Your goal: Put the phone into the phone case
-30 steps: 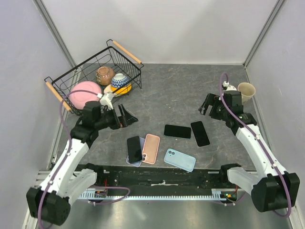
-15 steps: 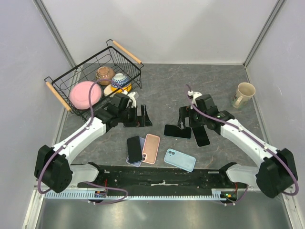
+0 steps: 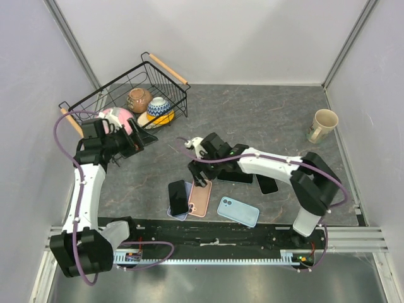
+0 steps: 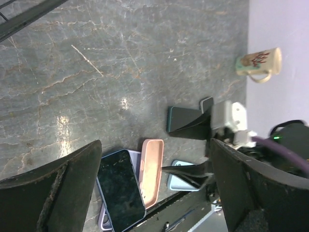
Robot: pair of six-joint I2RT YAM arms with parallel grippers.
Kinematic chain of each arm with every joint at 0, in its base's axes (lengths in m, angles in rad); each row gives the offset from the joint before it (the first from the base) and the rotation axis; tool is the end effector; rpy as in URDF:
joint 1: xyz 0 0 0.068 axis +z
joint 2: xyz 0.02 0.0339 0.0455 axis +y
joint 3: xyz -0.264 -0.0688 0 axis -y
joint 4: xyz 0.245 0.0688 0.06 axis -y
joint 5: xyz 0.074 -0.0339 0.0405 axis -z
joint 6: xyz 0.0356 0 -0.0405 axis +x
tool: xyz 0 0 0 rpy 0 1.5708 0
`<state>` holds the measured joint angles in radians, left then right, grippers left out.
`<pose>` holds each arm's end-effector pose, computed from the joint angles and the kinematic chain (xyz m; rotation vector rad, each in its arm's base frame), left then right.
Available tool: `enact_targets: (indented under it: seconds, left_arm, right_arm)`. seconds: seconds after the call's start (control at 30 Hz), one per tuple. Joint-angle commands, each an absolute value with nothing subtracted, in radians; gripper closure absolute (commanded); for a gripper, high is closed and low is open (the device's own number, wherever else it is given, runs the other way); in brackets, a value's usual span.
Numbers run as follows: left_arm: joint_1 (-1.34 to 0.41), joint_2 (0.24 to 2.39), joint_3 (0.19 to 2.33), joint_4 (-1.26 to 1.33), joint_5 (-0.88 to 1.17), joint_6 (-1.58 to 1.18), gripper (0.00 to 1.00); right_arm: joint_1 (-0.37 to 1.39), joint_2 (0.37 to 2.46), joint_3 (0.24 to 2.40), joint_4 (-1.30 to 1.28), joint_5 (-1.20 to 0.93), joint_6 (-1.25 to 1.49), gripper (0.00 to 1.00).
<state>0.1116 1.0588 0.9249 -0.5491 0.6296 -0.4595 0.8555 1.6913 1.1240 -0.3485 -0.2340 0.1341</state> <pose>0.2222 0.0038 0.3055 -0.2955 2.2272 -0.8948 0.2278 0.2747 0.2084 -1.0104 2.3859 0.6855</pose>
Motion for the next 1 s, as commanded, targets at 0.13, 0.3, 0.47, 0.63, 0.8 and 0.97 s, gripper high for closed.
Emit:
enact_targets:
  seconds: [0.13, 0.3, 0.47, 0.63, 0.8, 0.97]
  left_arm:
    - [0.23, 1.06, 0.888, -0.52, 0.937, -0.433, 0.0]
    - [0.23, 1.068, 0.885, -0.518, 0.94, -0.42, 0.0]
    - [0.23, 1.088, 0.884, -0.515, 0.945, -0.413, 0.01]
    - [0.23, 1.091, 0.885, -0.517, 0.939, -0.403, 0.01]
    - [0.23, 1.095, 0.905, -0.529, 0.933, -0.393, 0.01]
    - [0.23, 1.097, 0.928, -0.529, 0.928, -0.385, 0.01]
  right_arm:
    - [0.911, 1.853, 1.25, -0.35, -0.213, 0.038, 0.27]
    - [0.913, 1.868, 1.246, -0.338, -0.169, 0.048, 0.32]
    - [0.911, 1.896, 1.247, -0.333, -0.16, 0.048, 0.43]
    - [0.913, 1.922, 1.241, -0.337, -0.167, 0.048, 0.69]
    - [0.905, 1.856, 1.224, -0.327, -0.152, 0.041, 0.97]
    - [0.853, 1.758, 1.233, -0.327, -0.141, 0.052, 1.0]
